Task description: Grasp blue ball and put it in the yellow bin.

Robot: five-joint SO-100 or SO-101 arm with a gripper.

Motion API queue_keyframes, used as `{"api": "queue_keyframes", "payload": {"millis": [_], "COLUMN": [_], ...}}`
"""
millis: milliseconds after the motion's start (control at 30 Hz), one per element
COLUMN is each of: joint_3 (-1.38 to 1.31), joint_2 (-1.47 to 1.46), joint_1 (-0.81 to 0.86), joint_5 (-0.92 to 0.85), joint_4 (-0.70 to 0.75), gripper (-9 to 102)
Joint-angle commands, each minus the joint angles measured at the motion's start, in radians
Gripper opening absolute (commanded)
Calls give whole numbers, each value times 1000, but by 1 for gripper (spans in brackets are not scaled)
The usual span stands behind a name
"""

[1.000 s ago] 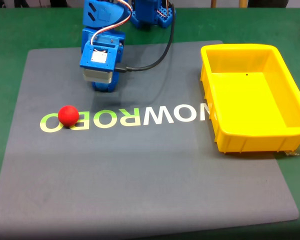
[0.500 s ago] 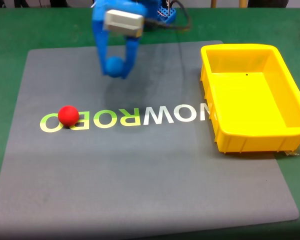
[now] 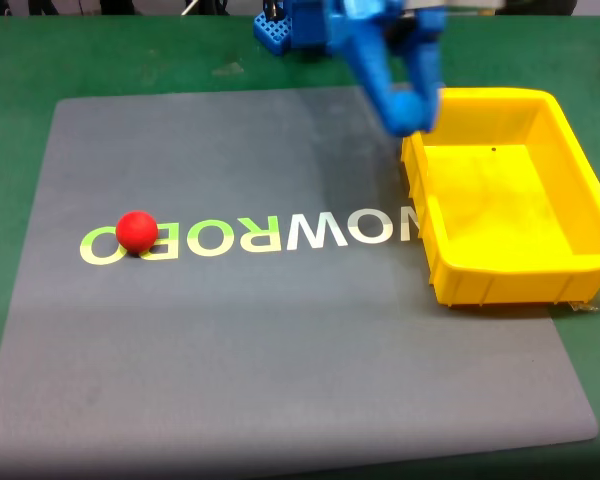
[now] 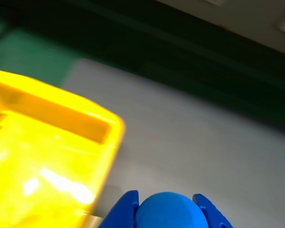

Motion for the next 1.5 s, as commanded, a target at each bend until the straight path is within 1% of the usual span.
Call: {"api": "queue_keyframes", "payload": {"millis": [0, 333, 600, 633, 700, 733, 767, 833, 1000, 1200, 1333, 1467], "joint_3": [-75, -75, -75, -75, -75, -75, -74, -74, -74, -61, -57, 26], "joint_2": [66, 80, 80, 80, 83, 84, 86, 89, 103, 152, 259, 425], "joint_1": [-84, -253, -273, -268, -258, -253, -247, -236, -215, -199, -193, -172], "joint_5": [18, 64, 77, 81, 98, 100, 100, 104, 106, 103, 140, 183], "joint_4": [-21, 14, 29, 29, 29, 34, 35, 43, 55, 80, 181, 247], "gripper": [0, 0, 0, 5, 21, 26, 31, 34, 36, 35, 33, 27]}}
